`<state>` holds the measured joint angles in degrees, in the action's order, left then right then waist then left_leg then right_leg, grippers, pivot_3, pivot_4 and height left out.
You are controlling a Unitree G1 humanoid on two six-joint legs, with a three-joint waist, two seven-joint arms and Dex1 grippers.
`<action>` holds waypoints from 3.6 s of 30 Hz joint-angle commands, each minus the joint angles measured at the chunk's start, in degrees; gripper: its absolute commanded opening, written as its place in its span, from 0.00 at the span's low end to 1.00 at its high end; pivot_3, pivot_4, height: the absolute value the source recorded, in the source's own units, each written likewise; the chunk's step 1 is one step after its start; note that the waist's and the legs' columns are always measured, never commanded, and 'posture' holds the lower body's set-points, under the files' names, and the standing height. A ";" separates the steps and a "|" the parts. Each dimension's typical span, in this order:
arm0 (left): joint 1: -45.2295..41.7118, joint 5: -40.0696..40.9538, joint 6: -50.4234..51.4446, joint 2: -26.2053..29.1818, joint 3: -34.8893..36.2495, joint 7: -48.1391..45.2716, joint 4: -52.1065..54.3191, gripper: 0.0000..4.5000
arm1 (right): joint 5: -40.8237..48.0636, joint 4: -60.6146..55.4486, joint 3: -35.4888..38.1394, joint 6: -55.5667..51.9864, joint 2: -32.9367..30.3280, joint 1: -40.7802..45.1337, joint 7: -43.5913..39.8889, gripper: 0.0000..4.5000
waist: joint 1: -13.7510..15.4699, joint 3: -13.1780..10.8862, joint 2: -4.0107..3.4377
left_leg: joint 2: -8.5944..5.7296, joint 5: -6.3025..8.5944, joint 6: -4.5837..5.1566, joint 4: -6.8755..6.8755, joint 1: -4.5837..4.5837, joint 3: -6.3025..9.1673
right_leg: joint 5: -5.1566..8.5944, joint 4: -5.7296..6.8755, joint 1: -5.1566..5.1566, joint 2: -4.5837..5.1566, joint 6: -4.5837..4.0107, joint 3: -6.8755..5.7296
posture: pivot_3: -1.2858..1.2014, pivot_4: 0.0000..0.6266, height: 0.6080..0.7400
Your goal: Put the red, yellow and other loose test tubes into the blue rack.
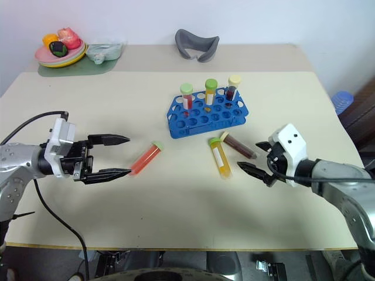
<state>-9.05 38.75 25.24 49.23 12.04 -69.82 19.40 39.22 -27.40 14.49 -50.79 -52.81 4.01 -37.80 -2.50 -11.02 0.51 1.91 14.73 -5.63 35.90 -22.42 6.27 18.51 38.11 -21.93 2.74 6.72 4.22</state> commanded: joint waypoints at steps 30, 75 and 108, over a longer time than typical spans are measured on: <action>4.09 -3.95 -5.74 -4.89 -2.00 6.66 4.52 0.97 | -19.76 27.77 -34.57 -10.98 0.45 38.00 -12.84 0.99 | -0.11 -0.03 -0.03 | 0.00 0.04 0.06 0.06 -0.24 -0.01 | -0.01 0.10 -0.32 0.00 0.00 0.00 | 0.52 0.24 1.00; 5.60 -3.96 -5.36 -5.02 -2.09 8.29 5.48 0.97 | -29.92 26.81 -36.21 -12.94 4.20 36.27 -18.01 0.18 | -0.06 0.03 0.04 | 0.00 0.05 0.08 0.10 -0.15 0.00 | -0.02 0.15 -0.24 0.00 -0.01 -0.01 | 0.52 0.24 1.00; 3.85 -5.23 -5.54 -12.17 -2.79 16.58 3.50 0.97 | -10.28 51.82 9.76 56.62 44.69 37.34 -0.54 0.18 | -0.81 -0.06 -0.11 | 0.01 0.03 0.06 0.07 -0.15 -0.02 | -0.03 0.34 -0.33 0.00 0.00 0.02 | 0.52 0.24 1.00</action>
<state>-4.67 33.11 20.48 37.11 8.34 -53.54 22.11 28.37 23.04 23.45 1.17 -8.57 39.79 -37.95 -3.31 -11.08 0.40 1.92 14.77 -5.57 35.96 -22.57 6.25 18.48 38.45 -22.26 2.73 6.72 4.24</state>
